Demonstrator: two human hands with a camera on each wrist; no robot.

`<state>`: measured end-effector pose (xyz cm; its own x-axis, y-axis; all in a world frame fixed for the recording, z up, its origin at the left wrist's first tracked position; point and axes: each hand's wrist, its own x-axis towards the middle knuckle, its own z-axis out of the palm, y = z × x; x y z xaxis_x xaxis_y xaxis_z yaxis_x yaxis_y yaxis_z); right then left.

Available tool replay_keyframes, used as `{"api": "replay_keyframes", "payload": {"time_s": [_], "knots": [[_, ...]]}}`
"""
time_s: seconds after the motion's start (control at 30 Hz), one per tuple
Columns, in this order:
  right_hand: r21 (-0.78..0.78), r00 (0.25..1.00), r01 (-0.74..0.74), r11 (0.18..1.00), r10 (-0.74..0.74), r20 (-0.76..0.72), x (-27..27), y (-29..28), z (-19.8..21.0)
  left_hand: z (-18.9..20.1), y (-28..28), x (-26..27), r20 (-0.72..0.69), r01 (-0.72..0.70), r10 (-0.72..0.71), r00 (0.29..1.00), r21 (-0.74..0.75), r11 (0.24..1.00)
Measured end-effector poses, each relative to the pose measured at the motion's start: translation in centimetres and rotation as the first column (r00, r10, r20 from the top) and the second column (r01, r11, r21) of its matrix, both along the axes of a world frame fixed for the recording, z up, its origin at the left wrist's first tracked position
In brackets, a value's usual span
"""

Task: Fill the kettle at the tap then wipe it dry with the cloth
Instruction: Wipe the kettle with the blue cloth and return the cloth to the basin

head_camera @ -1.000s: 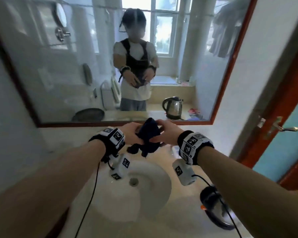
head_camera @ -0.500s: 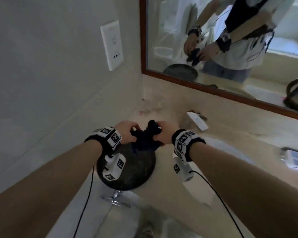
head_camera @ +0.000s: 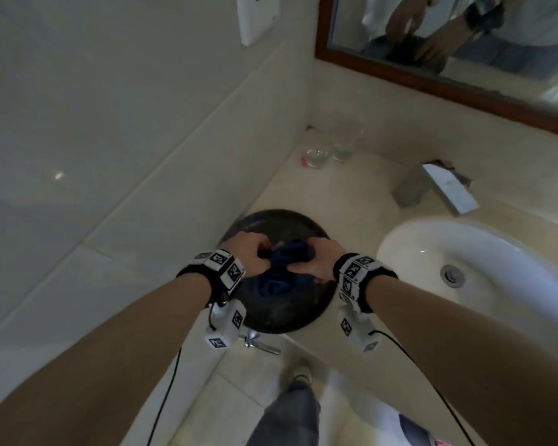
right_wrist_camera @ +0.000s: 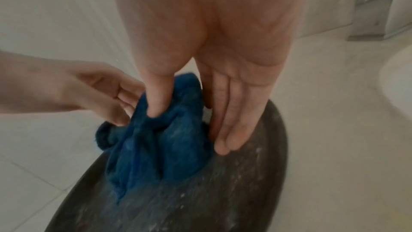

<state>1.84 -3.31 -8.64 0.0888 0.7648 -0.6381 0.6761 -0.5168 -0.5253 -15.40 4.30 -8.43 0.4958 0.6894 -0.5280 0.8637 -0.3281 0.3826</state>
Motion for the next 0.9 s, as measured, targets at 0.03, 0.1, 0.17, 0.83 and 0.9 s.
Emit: {"api": "replay_keyframes", "payload": {"time_s": [0.03,0.1,0.17,0.83,0.9], "knots": [[0.010,1.000,0.024,1.000,-0.025,0.019,0.8,-0.1,0.8,1.0,0.5,0.7,0.031,-0.015,0.014,0.999,0.030,0.999],[0.039,0.994,0.096,0.995,-0.098,0.053,3.3,-0.5,2.7,3.2,1.5,3.0,0.111,-0.035,0.026,0.994,0.075,0.997],[0.101,0.978,0.176,0.979,-0.186,0.092,6.7,-1.5,5.2,5.8,2.0,6.3,0.151,0.014,-0.030,0.988,0.108,0.994],[0.293,0.519,0.752,0.590,-0.805,0.288,27.6,-44.3,18.0,16.4,-36.1,41.9,-0.018,0.904,-0.945,0.328,0.298,0.308],[0.197,0.527,0.788,0.583,-0.805,0.273,26.7,-47.8,15.2,14.8,-40.4,41.9,-0.087,0.951,-0.971,0.222,0.240,0.196]]}}
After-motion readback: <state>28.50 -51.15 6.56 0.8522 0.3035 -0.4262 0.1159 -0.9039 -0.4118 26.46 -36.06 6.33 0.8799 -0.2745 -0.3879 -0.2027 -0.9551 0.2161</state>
